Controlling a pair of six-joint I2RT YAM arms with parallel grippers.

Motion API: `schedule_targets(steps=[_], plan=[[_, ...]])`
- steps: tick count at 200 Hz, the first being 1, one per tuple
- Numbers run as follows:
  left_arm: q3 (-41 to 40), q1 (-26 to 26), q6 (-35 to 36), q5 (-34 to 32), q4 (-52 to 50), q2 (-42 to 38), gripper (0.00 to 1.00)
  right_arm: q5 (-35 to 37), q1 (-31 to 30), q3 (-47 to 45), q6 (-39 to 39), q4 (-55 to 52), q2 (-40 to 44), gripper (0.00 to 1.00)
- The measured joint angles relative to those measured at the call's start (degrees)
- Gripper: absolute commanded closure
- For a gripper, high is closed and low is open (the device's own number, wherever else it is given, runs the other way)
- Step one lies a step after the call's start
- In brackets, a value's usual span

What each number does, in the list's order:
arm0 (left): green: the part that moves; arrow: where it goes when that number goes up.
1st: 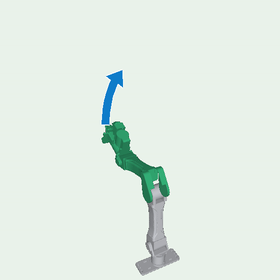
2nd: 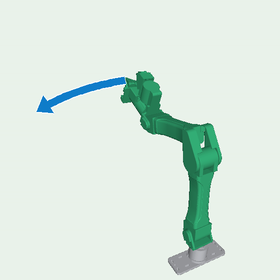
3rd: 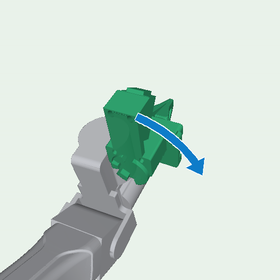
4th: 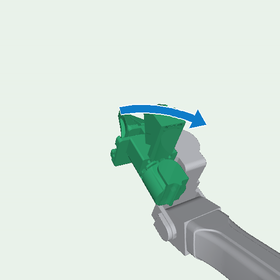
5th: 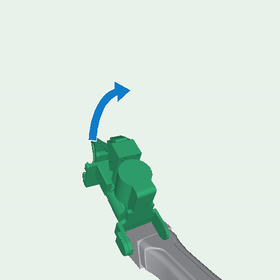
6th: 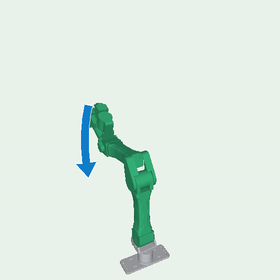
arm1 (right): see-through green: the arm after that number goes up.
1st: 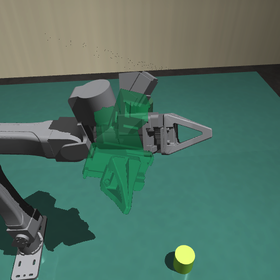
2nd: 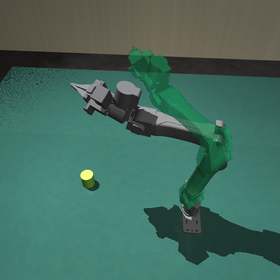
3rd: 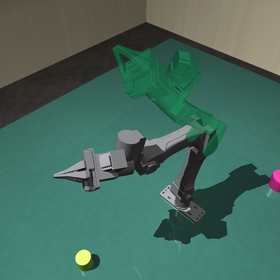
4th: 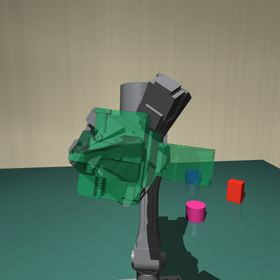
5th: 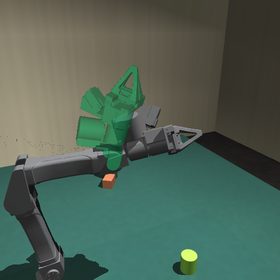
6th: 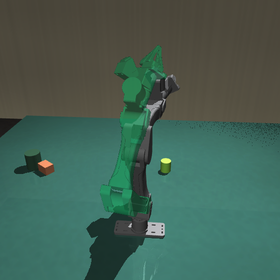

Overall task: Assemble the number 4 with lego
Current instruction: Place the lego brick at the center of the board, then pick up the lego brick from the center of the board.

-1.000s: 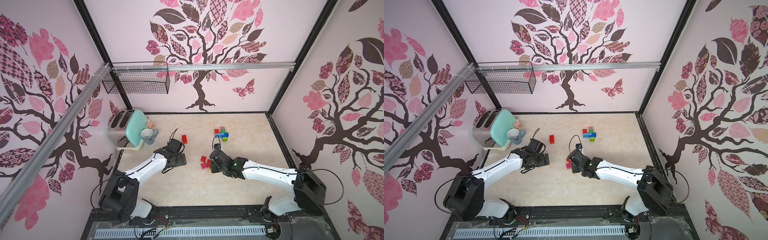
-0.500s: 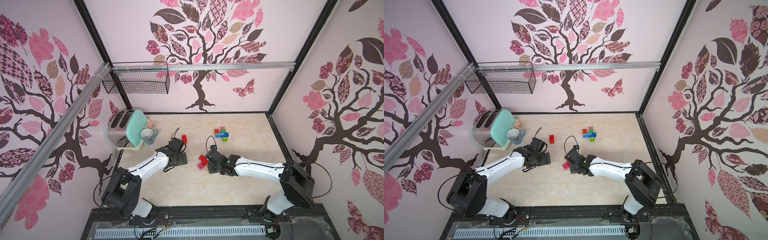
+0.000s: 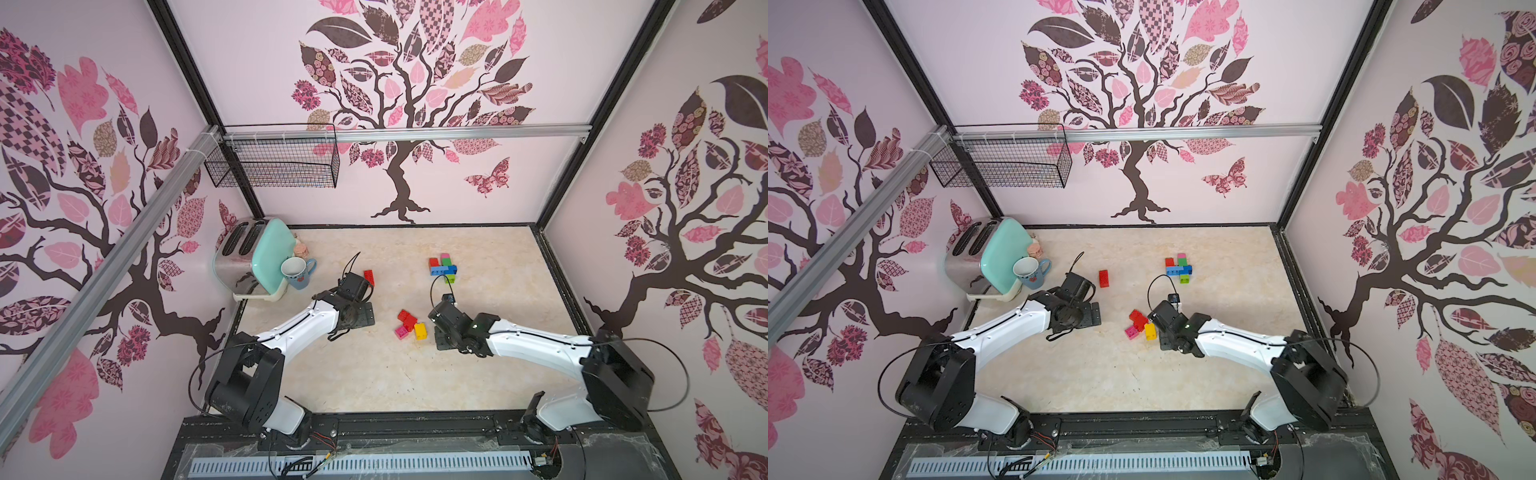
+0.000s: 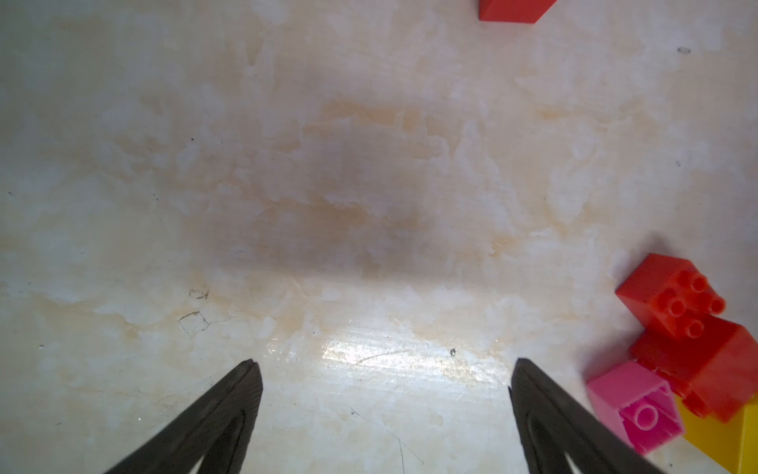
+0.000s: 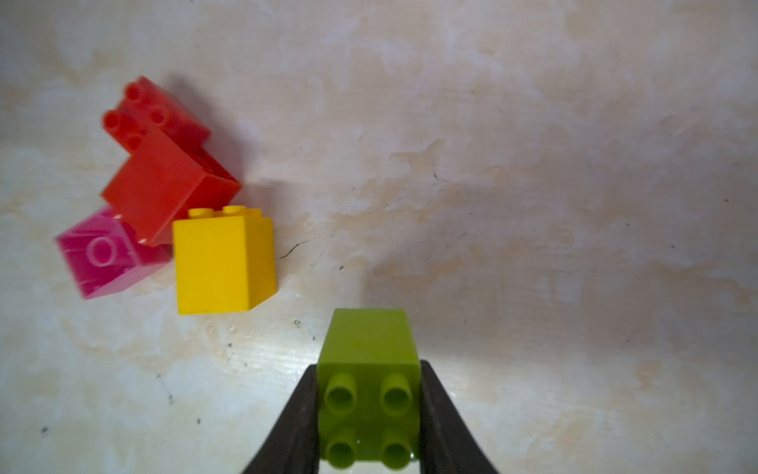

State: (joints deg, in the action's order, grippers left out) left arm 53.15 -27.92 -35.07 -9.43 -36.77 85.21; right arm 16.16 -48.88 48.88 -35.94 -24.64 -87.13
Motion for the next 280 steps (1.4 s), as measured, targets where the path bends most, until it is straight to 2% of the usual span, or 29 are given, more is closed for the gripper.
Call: schedule_targets(steps=[28, 60, 92, 128, 134, 145, 160, 173, 206, 239, 280], plan=[[0.11, 0.00, 0.42, -0.96, -0.15, -0.07, 0.02, -0.61, -0.11, 8.00, 0.42, 1.27, -9.73, 0.97], [0.07, 0.00, 0.44, -1.86, -0.13, -0.50, 0.02, -3.50, -0.09, 13.29, 1.22, 3.67, -14.32, 0.92], [0.07, 0.00, 0.50, -2.56, -0.24, -0.52, 0.02, -7.43, -0.55, 15.69, 0.68, 5.81, -15.72, 0.86], [0.07, 0.02, 0.63, -2.97, -0.20, -0.52, 0.02, -2.80, -0.81, 15.67, -0.26, 2.86, -15.61, 0.79], [0.07, 0.02, 0.66, -2.97, -0.17, -0.52, 0.02, -1.97, -0.81, 15.67, -0.26, 2.05, -15.61, 0.75], [0.07, 0.02, 0.66, -2.95, -0.17, -0.52, 0.02, -0.81, -0.81, 15.67, -0.24, 0.70, -15.61, 0.62], [0.07, 0.02, 0.76, -2.95, -0.17, -0.50, 0.02, -0.33, -0.72, 15.69, -0.02, -0.74, -15.61, 0.34], [0.07, 0.02, 0.81, -2.95, -0.17, -0.50, 0.02, -0.37, -0.63, 16.13, 0.72, -2.05, -15.61, 0.25], [0.07, 0.02, 0.83, -2.97, -0.17, -0.55, 0.02, -1.44, -0.52, 19.96, 4.33, -2.75, -15.17, 0.25], [0.07, 0.26, 0.83, -2.99, -0.17, -1.29, 0.02, -7.54, 0.48, 21.79, 15.87, 0.90, -14.40, 0.26], [-0.59, 1.60, -0.28, -3.72, -0.24, -3.87, 0.02, -9.94, 1.46, 32.89, 24.52, -0.81, -22.58, 0.25]])
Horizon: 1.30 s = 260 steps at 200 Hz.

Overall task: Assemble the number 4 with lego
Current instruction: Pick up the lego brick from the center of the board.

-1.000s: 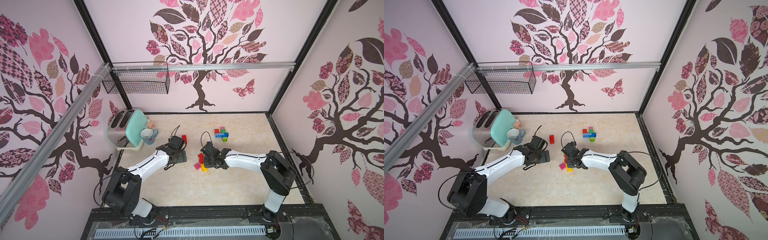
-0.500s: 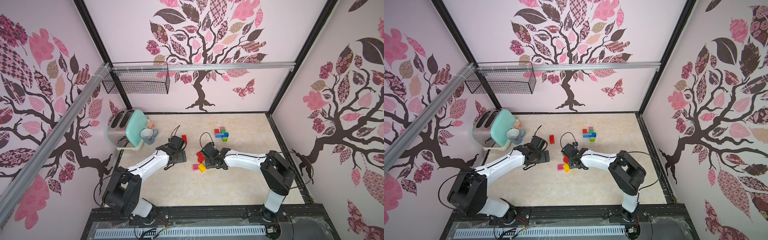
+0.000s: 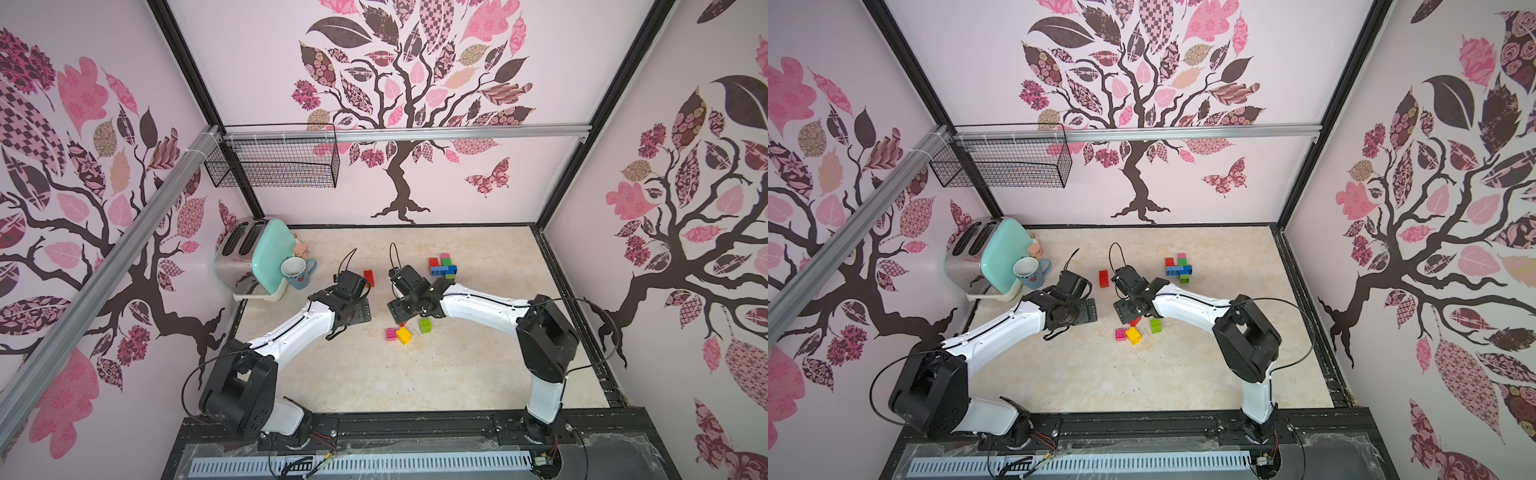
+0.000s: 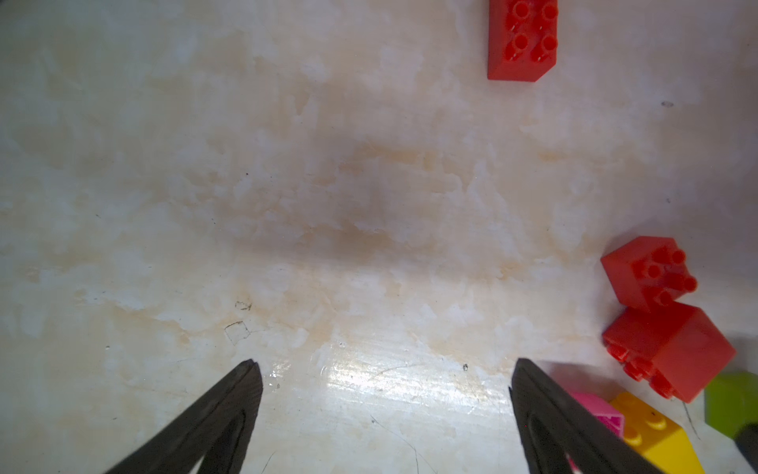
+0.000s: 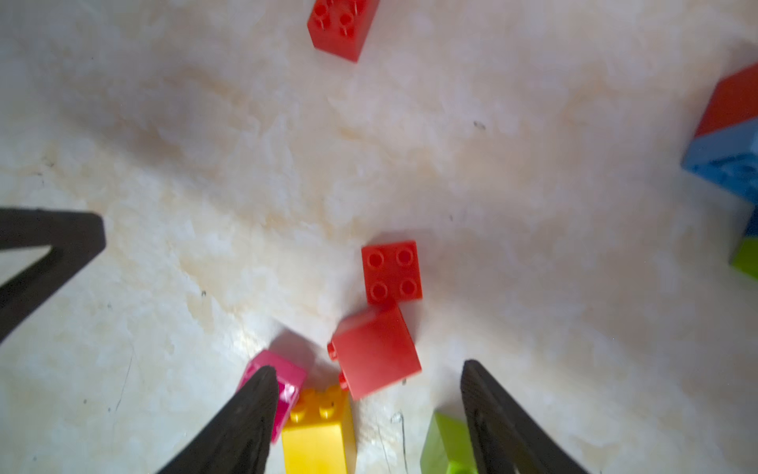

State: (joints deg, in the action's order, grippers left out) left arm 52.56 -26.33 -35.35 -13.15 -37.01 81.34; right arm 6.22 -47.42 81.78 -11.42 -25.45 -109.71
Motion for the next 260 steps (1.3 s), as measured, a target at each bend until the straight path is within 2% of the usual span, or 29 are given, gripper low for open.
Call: schedule_targets(steps=[45, 73, 101, 155, 260], plan=[[-4.87, 6.49, -2.67, 0.11, 0.37, -8.22, 0.02, -0.26, 0.76, 7.61, 2.64, -2.23, -8.11, 0.26], [-5.66, 6.47, -3.30, 0.15, 0.55, -9.57, 0.02, -1.95, 1.29, 9.49, 3.91, -4.17, -10.69, 0.28], [-5.66, 6.47, -3.48, 0.13, 0.33, -9.01, 0.02, -2.97, 1.49, 10.95, 4.85, -5.40, -12.22, 0.36], [-5.66, 6.47, -3.45, 0.17, 0.26, -7.96, 0.02, -2.43, 1.73, 10.97, 5.27, -6.71, -13.35, 0.38], [-5.64, 6.47, -3.39, 0.17, 0.17, -7.30, 0.02, -1.79, 2.56, 13.09, 4.48, -6.12, -15.32, 0.68]])
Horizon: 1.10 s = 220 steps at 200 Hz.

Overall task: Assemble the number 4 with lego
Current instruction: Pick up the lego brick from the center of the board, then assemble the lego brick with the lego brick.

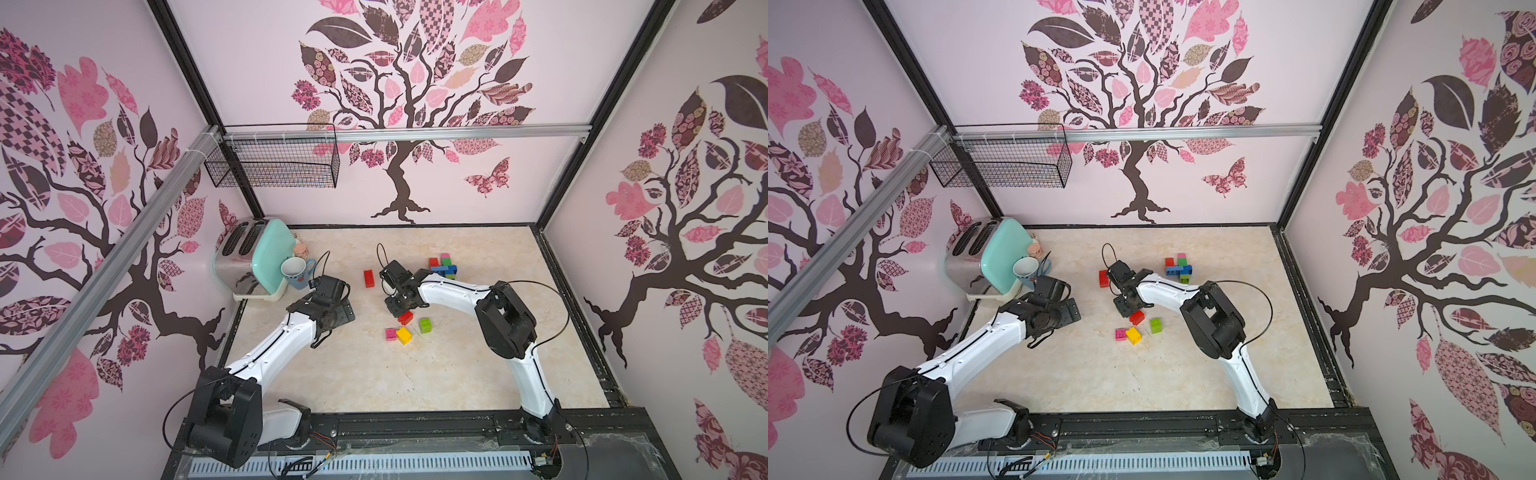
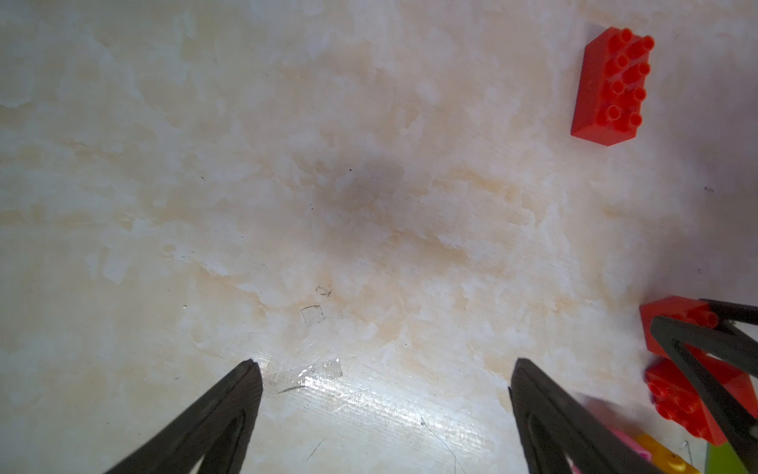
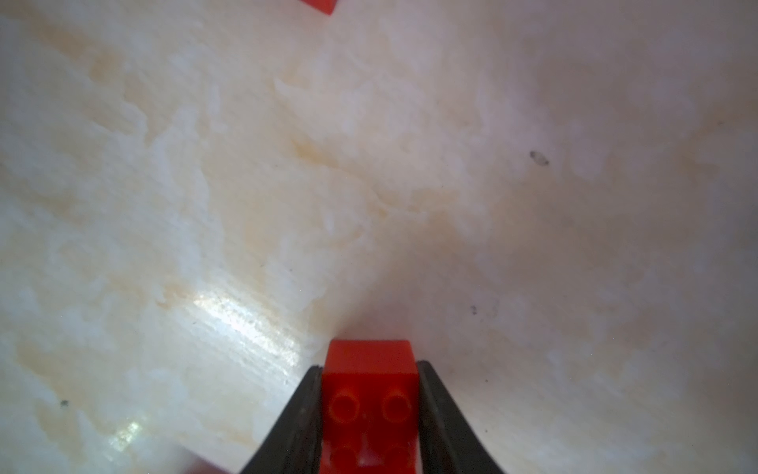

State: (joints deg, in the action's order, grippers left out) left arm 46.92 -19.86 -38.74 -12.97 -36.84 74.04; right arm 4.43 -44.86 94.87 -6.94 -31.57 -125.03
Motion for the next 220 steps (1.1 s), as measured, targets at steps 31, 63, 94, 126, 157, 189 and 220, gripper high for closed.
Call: schedule_targets(steps=[31, 63, 94, 126, 157, 189, 220], plan=[[0.00, 0.00, 0.33, 0.61, 0.04, 0.52, 0.02, 0.68, 0.04, 0.35, -0.57, 0.52, 0.13, 0.84], [0.00, -0.15, 1.49, 2.99, 0.24, 1.88, 0.02, 1.44, 0.44, -2.86, -1.62, 1.51, 3.48, 1.00], [1.22, -4.96, 3.34, 3.82, 0.02, 4.72, 0.02, 0.66, 1.84, -15.61, -4.74, 3.37, 17.22, 1.00], [7.13, -10.97, 5.42, 9.11, 0.70, 11.28, 0.02, -0.66, 6.03, -24.30, -9.18, 1.97, 30.16, 1.00], [10.97, -14.40, 6.88, 12.83, 2.25, 15.98, 0.03, -2.93, 8.09, -26.12, -10.73, -0.66, 30.86, 1.00], [12.90, -16.04, 7.54, 15.63, 2.71, 19.10, 0.02, -5.27, 7.78, -24.87, -11.21, -3.17, 28.63, 1.00], [13.05, -16.06, 7.50, 16.15, 2.58, 19.71, 0.02, -5.86, 7.67, -23.26, -11.50, -3.93, 25.59, 1.00]])
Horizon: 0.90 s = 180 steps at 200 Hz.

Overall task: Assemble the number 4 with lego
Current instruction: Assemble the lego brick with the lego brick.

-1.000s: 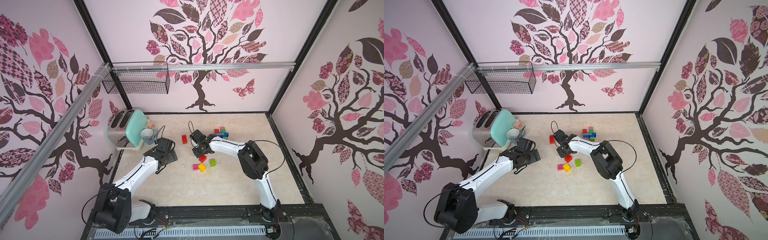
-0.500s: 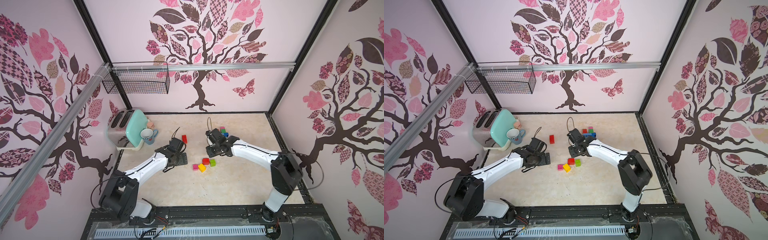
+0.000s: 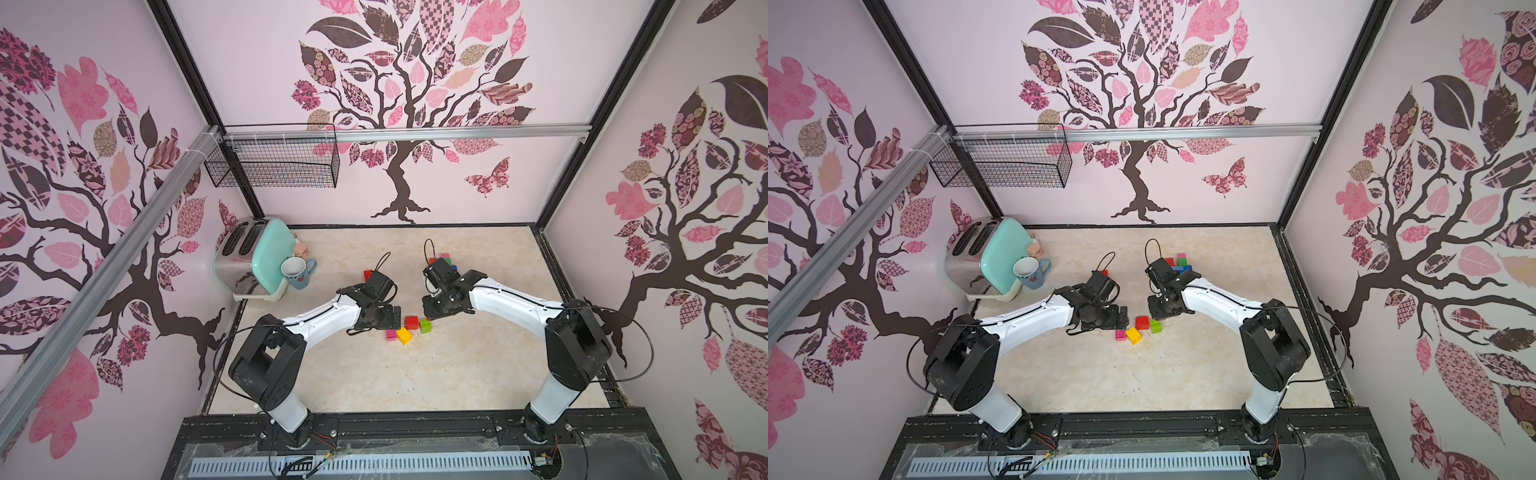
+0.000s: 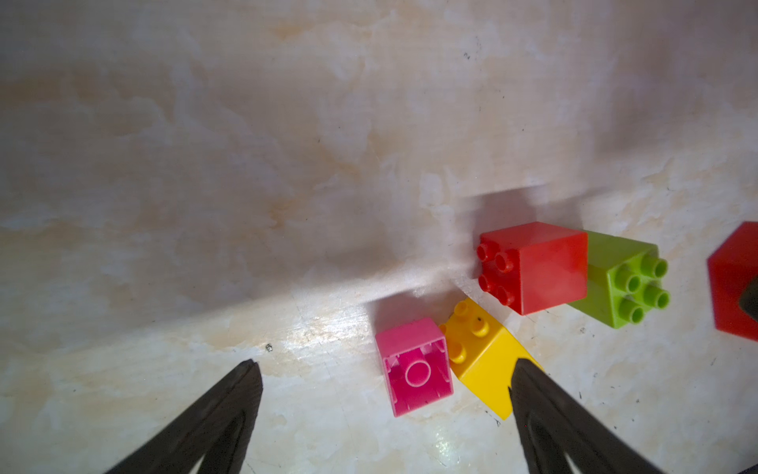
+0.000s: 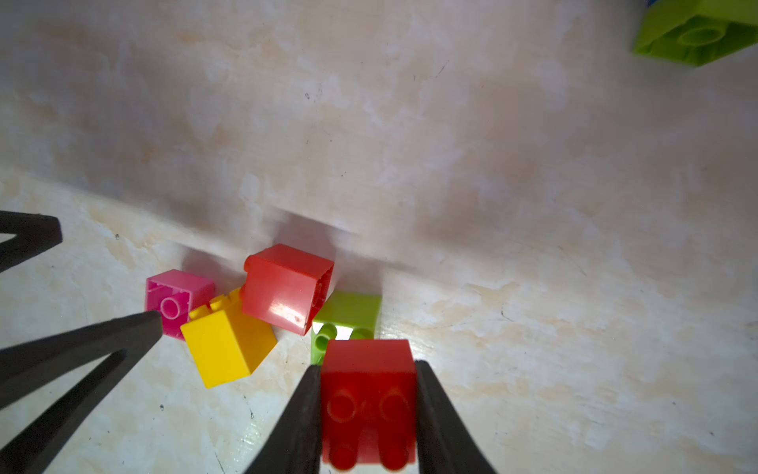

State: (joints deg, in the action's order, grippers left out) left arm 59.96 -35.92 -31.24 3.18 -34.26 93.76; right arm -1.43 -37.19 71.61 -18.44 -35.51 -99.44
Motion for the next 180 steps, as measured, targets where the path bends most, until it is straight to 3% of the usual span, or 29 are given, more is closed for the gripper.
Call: schedule_targets(steps=[115, 180], plan=[[0.59, 0.00, 0.09, -2.16, -1.75, 1.88, 0.02, -2.64, 0.13, -1.36, -2.45, 0.20, -1.92, 1.00], [0.59, 0.00, 0.28, -2.97, -2.01, 1.88, 0.02, 0.17, -1.38, -1.57, -7.04, 0.39, -1.84, 1.00]])
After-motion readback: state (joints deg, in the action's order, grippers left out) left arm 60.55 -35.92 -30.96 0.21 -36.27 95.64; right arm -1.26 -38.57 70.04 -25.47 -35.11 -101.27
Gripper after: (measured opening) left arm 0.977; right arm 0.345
